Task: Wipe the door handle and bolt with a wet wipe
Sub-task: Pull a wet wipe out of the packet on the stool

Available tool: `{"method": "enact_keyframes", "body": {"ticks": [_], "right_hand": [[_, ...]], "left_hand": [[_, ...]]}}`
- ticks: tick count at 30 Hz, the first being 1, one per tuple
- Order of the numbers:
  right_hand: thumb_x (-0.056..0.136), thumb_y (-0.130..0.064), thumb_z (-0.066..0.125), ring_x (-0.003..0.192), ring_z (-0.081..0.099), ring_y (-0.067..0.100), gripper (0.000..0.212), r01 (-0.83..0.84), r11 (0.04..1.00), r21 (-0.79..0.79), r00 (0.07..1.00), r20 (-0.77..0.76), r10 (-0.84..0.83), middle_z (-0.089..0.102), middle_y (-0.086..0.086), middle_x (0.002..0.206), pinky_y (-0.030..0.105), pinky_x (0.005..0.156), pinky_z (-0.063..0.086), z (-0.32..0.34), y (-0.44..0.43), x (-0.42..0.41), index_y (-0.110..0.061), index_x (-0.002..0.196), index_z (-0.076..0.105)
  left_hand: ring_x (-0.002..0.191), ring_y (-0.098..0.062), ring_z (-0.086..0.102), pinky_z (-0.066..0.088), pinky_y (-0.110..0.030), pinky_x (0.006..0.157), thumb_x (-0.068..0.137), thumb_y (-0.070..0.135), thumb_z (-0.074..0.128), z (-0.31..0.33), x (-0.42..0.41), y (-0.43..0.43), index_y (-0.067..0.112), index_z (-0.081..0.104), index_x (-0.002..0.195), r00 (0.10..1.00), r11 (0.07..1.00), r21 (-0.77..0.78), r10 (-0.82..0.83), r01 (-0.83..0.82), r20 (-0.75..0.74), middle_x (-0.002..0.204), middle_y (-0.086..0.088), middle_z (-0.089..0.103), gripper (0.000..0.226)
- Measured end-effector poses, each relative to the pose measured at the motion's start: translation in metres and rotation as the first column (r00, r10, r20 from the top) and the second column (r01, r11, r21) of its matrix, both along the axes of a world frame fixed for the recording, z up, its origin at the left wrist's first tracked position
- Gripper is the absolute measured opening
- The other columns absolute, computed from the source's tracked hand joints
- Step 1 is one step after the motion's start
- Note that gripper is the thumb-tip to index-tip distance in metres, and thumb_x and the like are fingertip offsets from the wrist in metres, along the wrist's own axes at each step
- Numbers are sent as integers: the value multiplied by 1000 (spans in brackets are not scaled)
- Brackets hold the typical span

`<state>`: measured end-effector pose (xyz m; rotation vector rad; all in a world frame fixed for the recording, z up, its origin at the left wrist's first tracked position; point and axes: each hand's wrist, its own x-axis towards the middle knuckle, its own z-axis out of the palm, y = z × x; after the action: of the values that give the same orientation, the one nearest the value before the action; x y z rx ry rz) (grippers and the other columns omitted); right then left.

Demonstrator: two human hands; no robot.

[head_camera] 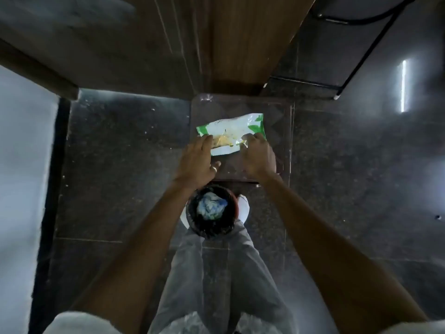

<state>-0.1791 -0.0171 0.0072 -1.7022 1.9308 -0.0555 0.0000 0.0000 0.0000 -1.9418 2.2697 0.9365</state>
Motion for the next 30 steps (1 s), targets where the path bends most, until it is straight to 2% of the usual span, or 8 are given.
{"method": "enact_keyframes", "body": {"ticks": [3,8,13,16,19,22,26,30], "right_hand": [[101,-26,53,99,66,33,30,50,999,-13,999,-6,-50,61,9,122,39,76,51,-23,-16,-3,-17,126,64],[101,-25,52,88,65,35,24,-23,998,-63,997,-72,18,62,11,106,37,68,48,-50,-37,-3,-12,111,70],[101,-25,53,87,66,36,24,-94,993,-68,989,-122,85,62,13,104,38,66,50,-63,-48,-1,-6,102,69],[102,-27,53,86,68,34,25,-156,986,-61,973,-184,142,61,12,105,37,64,51,-67,-49,-1,-7,105,67],[102,-30,53,93,68,33,27,-181,982,-52,963,-210,166,60,12,111,39,68,53,-69,-50,0,-8,111,65],[101,-28,55,95,67,34,25,-178,983,-39,964,-207,166,60,13,112,40,68,53,-72,-51,1,-7,112,66],[96,-13,56,86,67,35,15,-144,988,-64,978,-161,132,60,13,104,36,60,46,-78,-52,1,-6,101,68],[95,-16,55,81,64,34,16,-135,986,-94,990,-48,131,59,13,103,39,63,52,-79,-49,-5,-6,100,66]], "left_hand": [[141,-36,34,31,-45,116,84,26,73,-25,-14,-14,4,34,148,998,999,-1,46,-46,-34,154,-17,35,79],[144,-31,31,34,-44,116,82,26,73,-58,-33,-32,6,33,149,995,996,-6,93,-93,-34,155,-14,34,80],[144,-30,30,37,-46,113,82,26,74,-71,-39,-43,9,29,150,993,993,1,118,-118,27,157,-12,31,83],[143,-31,31,38,-47,111,82,25,73,-73,-41,-43,10,28,151,992,993,18,116,-117,52,159,-10,28,84],[144,-31,32,38,-47,110,84,23,71,-73,-43,-42,12,24,153,992,992,56,108,-112,73,163,-8,19,85],[140,-34,37,40,-48,107,85,21,68,-72,-47,-40,13,23,154,990,990,68,114,-120,77,164,-6,14,83],[136,-35,41,41,-47,105,87,22,67,-69,-49,-38,12,21,154,989,990,68,114,-121,98,165,-6,11,83],[135,-34,43,42,-46,104,85,22,69,-70,-50,-37,11,22,154,988,990,66,115,-122,102,165,-7,11,84]]}}
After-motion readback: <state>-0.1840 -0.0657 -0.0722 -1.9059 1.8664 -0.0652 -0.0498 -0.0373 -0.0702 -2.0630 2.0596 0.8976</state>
